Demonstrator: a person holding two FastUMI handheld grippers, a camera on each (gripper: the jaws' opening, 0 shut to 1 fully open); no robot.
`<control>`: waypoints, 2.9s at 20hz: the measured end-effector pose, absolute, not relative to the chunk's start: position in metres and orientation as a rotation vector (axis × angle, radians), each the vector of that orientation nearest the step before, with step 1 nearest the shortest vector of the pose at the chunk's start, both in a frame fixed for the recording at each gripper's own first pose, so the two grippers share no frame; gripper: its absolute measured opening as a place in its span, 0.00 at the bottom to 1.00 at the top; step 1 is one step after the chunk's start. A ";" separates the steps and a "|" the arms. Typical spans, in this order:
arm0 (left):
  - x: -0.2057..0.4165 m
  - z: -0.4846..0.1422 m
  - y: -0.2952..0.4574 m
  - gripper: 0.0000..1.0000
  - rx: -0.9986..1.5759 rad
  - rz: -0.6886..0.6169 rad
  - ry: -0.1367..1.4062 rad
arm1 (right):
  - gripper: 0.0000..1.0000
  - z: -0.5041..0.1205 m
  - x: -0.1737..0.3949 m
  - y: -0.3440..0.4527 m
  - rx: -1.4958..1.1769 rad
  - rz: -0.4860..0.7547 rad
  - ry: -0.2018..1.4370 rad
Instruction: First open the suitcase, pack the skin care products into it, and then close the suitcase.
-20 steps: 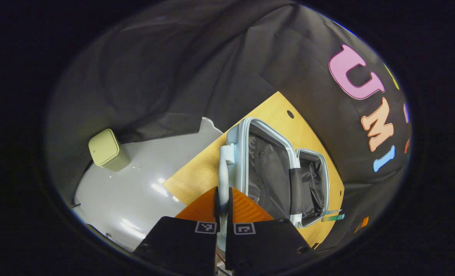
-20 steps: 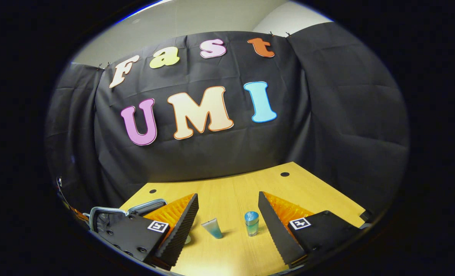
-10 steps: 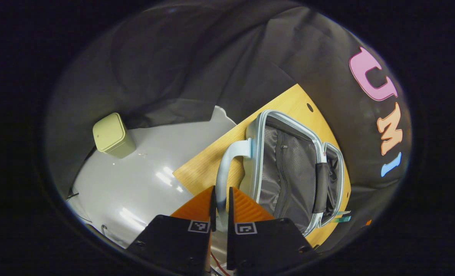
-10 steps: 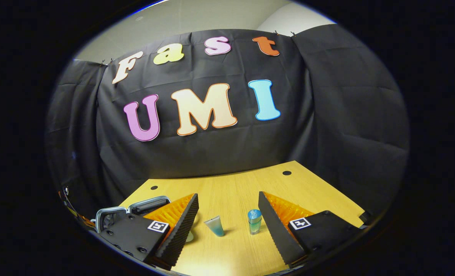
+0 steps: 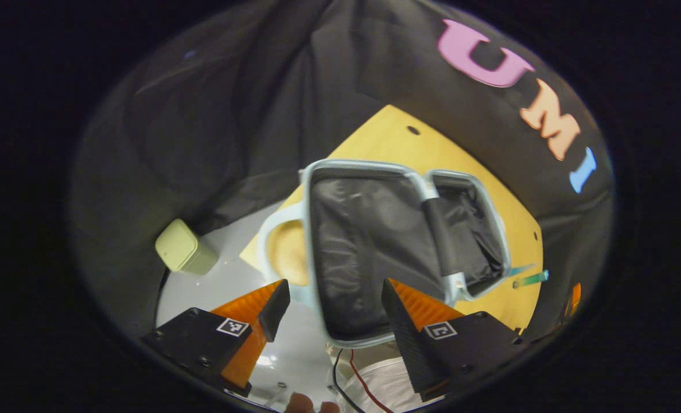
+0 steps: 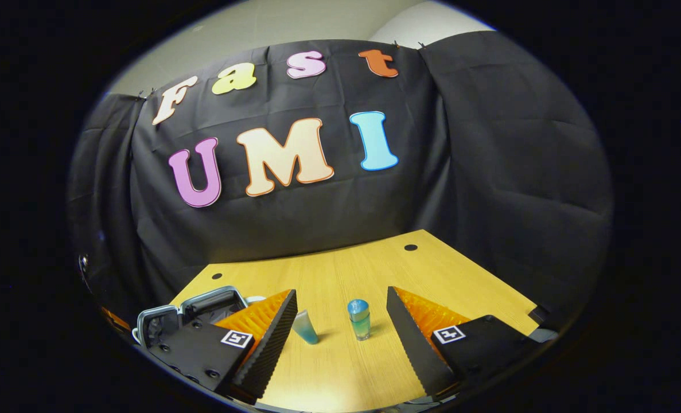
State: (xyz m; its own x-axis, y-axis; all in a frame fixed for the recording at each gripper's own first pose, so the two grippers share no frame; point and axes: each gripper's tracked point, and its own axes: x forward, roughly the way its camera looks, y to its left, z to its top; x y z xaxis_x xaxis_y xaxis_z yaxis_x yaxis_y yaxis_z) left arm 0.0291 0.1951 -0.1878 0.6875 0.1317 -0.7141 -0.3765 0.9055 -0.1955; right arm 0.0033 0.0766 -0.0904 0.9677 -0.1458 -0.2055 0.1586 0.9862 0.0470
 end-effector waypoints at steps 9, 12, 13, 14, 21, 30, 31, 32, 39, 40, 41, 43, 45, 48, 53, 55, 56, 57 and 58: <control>0.098 -0.189 -0.022 0.95 -0.136 -0.030 0.826 | 0.98 -0.134 0.032 0.046 0.085 -0.092 0.315; 0.115 -0.198 -0.107 0.95 -0.132 -0.135 0.867 | 0.98 -0.152 0.053 0.033 0.094 -0.033 0.391; 0.122 -0.203 -0.131 0.95 -0.126 -0.160 0.875 | 0.95 -0.157 0.062 0.029 0.093 -0.011 0.415; 0.131 -0.209 -0.152 0.95 -0.114 -0.179 0.879 | 0.98 -0.163 0.071 0.027 0.090 0.016 0.441; 0.189 -0.248 -0.232 0.99 -0.063 -0.196 0.838 | 0.98 -0.194 0.094 -0.006 0.061 0.179 0.579; 0.240 -0.307 -0.255 0.96 -0.039 -0.062 0.854 | 0.99 -0.245 0.101 0.002 0.042 0.327 0.720; 0.247 -0.311 -0.256 0.95 -0.033 -0.049 0.846 | 0.98 -0.251 0.101 0.002 0.040 0.338 0.732; 0.253 -0.314 -0.256 0.95 -0.024 -0.037 0.836 | 0.99 -0.256 0.102 0.003 0.036 0.345 0.739; 0.273 -0.338 -0.248 0.95 -0.048 0.099 0.771 | 0.94 -0.284 0.114 0.008 -0.004 0.388 0.773; 0.272 -0.342 -0.246 0.94 -0.061 0.117 0.773 | 0.94 -0.288 0.115 0.010 -0.008 0.394 0.778; 0.273 -0.347 -0.243 0.93 -0.069 0.132 0.771 | 0.94 -0.293 0.117 0.012 -0.014 0.401 0.782; 0.272 -0.357 -0.237 0.80 -0.063 0.172 0.788 | 0.94 -0.302 0.118 0.018 -0.032 0.417 0.793; 0.276 -0.355 -0.234 0.53 -0.018 0.177 0.760 | 0.99 -0.308 0.119 0.021 -0.041 0.429 0.795; 0.279 -0.354 -0.232 0.37 -0.006 0.185 0.741 | 0.99 -0.314 0.121 0.024 -0.061 0.440 0.798; 0.275 -0.347 -0.233 0.34 -0.076 0.179 0.715 | 0.98 -0.321 0.132 0.028 -0.096 0.449 0.771; 0.269 -0.339 -0.232 0.34 -0.071 0.173 0.724 | 0.98 -0.322 0.137 0.031 -0.111 0.453 0.750; 0.266 -0.334 -0.233 0.34 -0.072 0.168 0.729 | 0.98 -0.322 0.139 0.032 -0.119 0.454 0.739; 0.263 -0.329 -0.235 0.34 -0.080 0.161 0.735 | 0.98 -0.323 0.140 0.033 -0.124 0.457 0.729; 0.260 -0.324 -0.238 0.34 -0.090 0.146 0.739 | 0.98 -0.323 0.143 0.035 -0.126 0.459 0.718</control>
State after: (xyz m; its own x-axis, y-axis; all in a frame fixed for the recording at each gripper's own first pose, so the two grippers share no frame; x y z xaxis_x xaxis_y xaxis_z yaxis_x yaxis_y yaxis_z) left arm 0.2597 -0.2381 -0.3244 0.7300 0.1004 -0.6761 -0.1640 0.9860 -0.0306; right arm 0.1425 0.0351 -0.3228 0.6583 0.3621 -0.6599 -0.4472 0.8933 0.0440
